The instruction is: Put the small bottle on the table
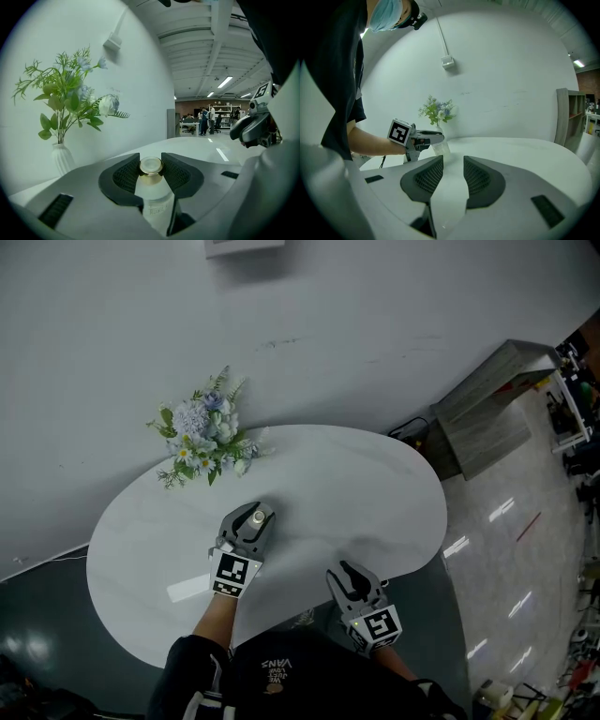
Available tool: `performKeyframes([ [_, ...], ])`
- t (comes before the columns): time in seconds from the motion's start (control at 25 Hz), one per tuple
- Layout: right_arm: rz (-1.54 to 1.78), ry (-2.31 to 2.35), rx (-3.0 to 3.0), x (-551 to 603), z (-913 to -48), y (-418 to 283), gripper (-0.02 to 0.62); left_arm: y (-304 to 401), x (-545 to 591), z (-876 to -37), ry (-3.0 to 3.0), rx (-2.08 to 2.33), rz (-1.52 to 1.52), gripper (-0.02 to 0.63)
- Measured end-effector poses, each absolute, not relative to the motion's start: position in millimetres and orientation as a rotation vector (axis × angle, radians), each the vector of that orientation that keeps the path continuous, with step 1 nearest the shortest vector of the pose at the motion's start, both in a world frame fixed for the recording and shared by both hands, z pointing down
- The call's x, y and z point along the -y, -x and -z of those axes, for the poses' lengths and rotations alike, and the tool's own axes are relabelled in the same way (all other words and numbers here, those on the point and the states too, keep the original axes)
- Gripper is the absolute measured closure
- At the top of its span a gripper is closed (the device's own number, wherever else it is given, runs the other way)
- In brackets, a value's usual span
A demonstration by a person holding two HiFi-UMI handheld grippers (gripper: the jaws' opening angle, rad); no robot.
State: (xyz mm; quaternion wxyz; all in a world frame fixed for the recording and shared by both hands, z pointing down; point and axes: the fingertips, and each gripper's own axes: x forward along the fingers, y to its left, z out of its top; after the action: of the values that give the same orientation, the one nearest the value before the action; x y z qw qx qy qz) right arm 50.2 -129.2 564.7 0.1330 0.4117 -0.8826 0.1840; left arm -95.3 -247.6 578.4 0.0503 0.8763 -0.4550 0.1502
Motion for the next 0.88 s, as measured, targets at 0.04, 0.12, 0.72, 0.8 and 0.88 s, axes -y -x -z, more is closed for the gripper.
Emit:
performKeyframes([
  [0.04, -0.537, -1.197, 2.556, 130, -566, -50, 0.479, 95, 251, -580, -2.669, 1.386, -0.458, 0.448],
  [0.12, -0.548, -1.201, 2.548, 131, -567, -50, 0.479, 94, 258, -583, -2.675, 1.384, -0.462, 0.448],
  [0.72, -0.554, -1.198, 2.518, 133, -577, -51, 0.479, 91, 287, -598, -2.681, 1.378, -0.465, 0.448],
  [0.8, -0.555, -1.204, 2.518, 133, -578, -51, 0.479, 91, 291, -599, -2.680, 1.382, -0.466, 0.448],
  [0.88, -0.565, -1.215, 2.515, 133, -579, -52, 0.479, 93, 295, -600, -2.678, 1.385, -0.466, 0.448],
])
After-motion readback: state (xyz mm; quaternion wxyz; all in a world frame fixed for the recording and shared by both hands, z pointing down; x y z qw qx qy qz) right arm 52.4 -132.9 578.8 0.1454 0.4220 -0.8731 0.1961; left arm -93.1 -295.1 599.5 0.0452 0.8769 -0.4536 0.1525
